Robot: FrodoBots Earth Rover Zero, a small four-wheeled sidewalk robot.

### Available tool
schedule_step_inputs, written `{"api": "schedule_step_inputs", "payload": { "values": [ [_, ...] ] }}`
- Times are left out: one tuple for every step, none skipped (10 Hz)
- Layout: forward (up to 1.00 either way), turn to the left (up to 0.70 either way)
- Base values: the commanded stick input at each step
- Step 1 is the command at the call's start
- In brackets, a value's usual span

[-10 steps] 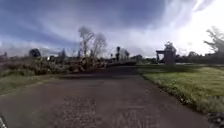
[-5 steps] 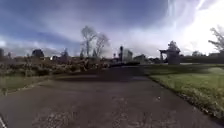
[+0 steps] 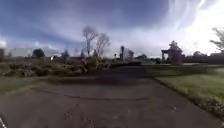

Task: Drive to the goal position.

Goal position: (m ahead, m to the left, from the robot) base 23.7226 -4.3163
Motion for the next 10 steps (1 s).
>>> {"api": "schedule_step_inputs", "payload": {
  "values": [
    [0.85,0.0],
    [0.85,0.0],
    [0.85,0.0],
    [0.85,0.0],
    [0.85,-0.34],
    [0.85,-0.34],
    [0.85,-0.34],
    [0.85,-0.34],
    [0.85,-0.34],
    [0.85,-0.34]
  ]
}}
